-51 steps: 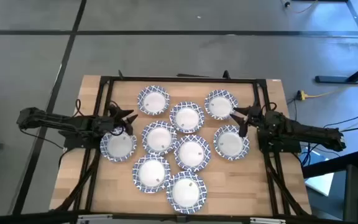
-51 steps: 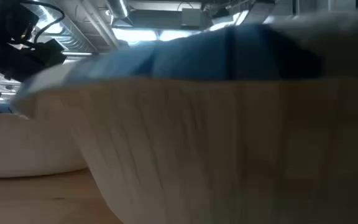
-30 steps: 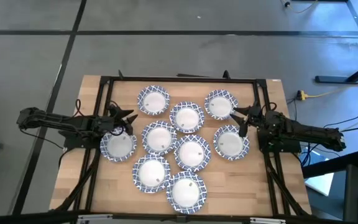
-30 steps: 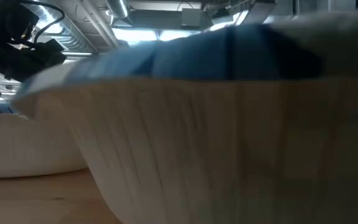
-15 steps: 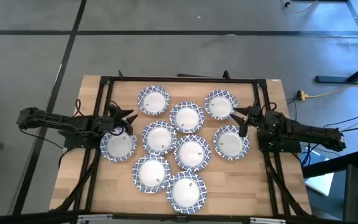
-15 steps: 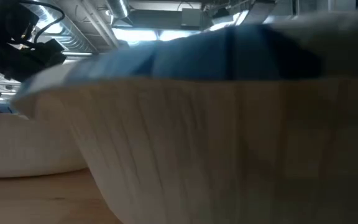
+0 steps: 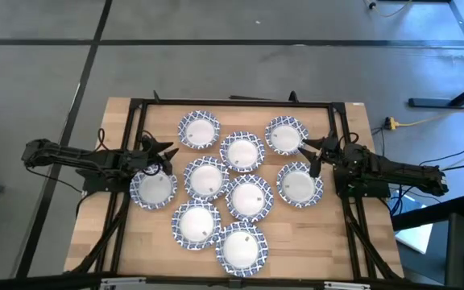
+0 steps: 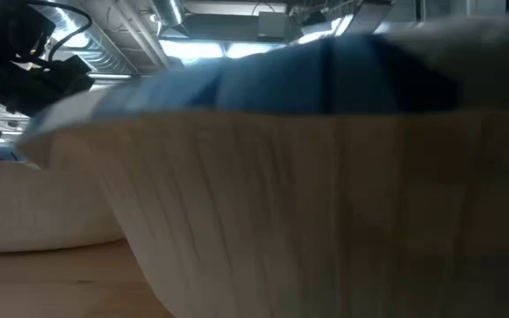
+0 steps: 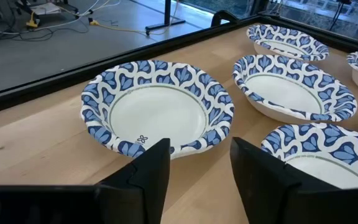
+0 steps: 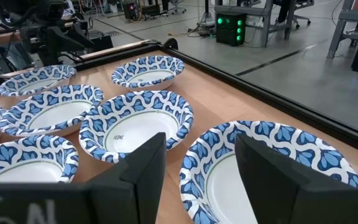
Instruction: Nest bowls inside each other
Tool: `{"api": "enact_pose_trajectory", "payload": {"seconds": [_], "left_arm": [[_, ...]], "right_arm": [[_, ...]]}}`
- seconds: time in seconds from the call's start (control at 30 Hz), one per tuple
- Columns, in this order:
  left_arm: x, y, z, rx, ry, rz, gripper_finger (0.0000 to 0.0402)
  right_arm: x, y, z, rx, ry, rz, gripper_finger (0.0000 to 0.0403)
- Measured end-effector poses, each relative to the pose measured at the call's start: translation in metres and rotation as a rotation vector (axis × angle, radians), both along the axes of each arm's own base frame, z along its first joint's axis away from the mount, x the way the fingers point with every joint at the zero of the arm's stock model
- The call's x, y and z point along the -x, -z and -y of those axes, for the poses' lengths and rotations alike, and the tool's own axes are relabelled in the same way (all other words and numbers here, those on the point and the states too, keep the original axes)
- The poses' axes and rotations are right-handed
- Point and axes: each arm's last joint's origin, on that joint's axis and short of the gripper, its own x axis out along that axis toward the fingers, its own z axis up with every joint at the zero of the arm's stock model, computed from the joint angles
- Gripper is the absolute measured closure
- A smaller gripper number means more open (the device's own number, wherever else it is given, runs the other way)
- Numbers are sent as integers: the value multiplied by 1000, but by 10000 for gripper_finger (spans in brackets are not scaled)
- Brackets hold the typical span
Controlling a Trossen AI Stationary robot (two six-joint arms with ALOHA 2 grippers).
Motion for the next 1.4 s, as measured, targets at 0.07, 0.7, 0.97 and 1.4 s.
{"api": "enact_pose_trajectory", "payload": {"seconds": [0.07, 0.7, 0.97, 1.4], "left_arm": [[0, 0, 0, 0, 0, 0, 239], [0, 0, 0, 0, 1, 0, 239], [0, 0, 0, 0, 1, 0, 239], [0, 0, 0, 0, 0, 0, 239]], "right_arm": [[0, 0, 0, 1, 0, 0, 210], [0, 0, 0, 1, 0, 1, 210], [0, 0, 0, -12, 3, 9, 210], [-2, -24, 0, 132, -31, 202, 210]]}}
